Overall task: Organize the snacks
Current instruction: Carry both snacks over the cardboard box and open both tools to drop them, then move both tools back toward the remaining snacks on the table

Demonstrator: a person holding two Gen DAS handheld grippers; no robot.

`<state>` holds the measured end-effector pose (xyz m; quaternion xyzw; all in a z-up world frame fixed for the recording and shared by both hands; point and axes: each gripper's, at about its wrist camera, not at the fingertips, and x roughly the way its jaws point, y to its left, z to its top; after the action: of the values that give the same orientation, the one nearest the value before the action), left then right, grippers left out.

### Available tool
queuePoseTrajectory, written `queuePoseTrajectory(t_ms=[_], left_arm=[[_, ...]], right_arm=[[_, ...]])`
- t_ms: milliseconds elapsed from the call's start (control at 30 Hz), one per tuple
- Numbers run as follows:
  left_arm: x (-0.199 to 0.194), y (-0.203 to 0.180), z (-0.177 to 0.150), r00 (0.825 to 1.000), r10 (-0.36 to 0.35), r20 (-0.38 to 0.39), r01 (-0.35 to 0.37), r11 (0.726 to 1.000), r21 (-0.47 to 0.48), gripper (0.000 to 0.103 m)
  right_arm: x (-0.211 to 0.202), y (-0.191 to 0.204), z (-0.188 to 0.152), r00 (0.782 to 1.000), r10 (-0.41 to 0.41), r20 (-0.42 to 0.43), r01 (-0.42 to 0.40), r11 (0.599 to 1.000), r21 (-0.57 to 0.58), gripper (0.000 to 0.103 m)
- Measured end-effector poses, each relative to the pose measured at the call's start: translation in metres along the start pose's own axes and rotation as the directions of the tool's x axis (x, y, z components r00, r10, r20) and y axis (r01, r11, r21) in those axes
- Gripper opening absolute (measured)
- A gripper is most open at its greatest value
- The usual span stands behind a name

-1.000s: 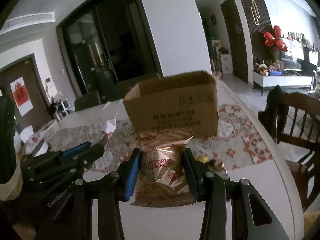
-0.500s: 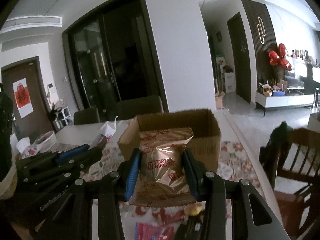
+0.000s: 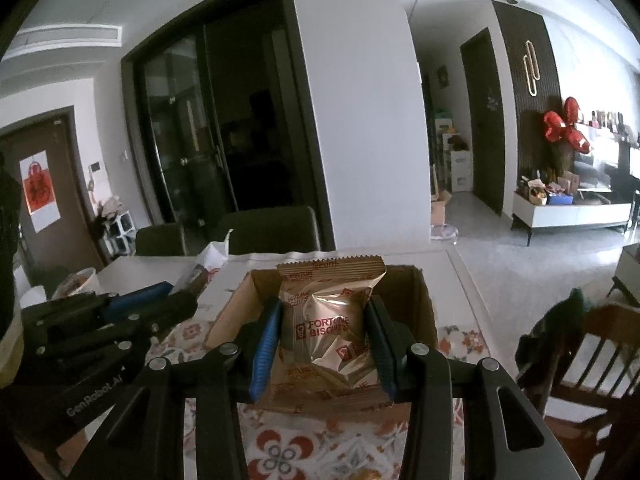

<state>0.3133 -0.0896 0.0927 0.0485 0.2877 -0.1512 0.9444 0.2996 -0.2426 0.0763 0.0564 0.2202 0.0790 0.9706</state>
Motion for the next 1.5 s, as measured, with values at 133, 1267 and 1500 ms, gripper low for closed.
queuePoseTrajectory(t_ms=[133, 1267, 1500], left_arm=[[0.021, 0.004, 0.006, 0.999, -0.005, -0.043, 0.004, 1.0, -0.021, 0.021], [0.019, 0.01, -0.008, 0.996, 0.087, -0.023, -0.087, 0.996, -0.014, 0.065], [-0.015, -0.001, -0.02, 0.996, 0.08, 0.028, -0.08, 0.997, 0.0, 0.068]], right_arm=[[0.017, -0.005, 0.01, 1.0, 0.012, -0.024, -0.012, 1.0, -0.006, 0.044], [0.038, -0.021, -0.002, 0.99, -0.095, -0.099, 0.094, 0.995, -0.02, 0.096], [0.011, -0.02, -0.016, 0.992, -0.086, -0.098, 0.087, 0.996, 0.008, 0.098]])
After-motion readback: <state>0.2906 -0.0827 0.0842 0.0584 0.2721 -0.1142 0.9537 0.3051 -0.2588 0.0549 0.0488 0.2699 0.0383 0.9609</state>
